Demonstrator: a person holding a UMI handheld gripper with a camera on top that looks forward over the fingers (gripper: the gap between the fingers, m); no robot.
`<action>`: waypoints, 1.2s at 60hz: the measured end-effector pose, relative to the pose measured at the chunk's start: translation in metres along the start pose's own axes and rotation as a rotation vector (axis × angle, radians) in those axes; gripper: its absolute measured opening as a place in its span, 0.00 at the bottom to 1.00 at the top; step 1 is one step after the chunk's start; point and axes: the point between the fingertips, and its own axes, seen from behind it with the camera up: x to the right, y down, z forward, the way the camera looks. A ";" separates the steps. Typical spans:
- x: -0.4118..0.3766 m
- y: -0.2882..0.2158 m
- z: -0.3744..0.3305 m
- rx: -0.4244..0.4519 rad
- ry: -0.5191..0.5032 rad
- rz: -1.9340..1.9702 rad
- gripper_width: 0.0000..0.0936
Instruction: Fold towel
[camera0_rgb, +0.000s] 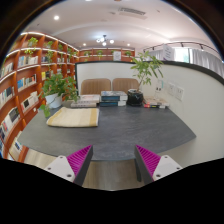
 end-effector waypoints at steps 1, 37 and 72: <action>0.007 0.000 0.010 -0.004 -0.012 -0.004 0.90; -0.317 -0.037 0.212 -0.116 -0.218 -0.075 0.90; -0.396 -0.060 0.359 -0.114 -0.129 -0.170 0.03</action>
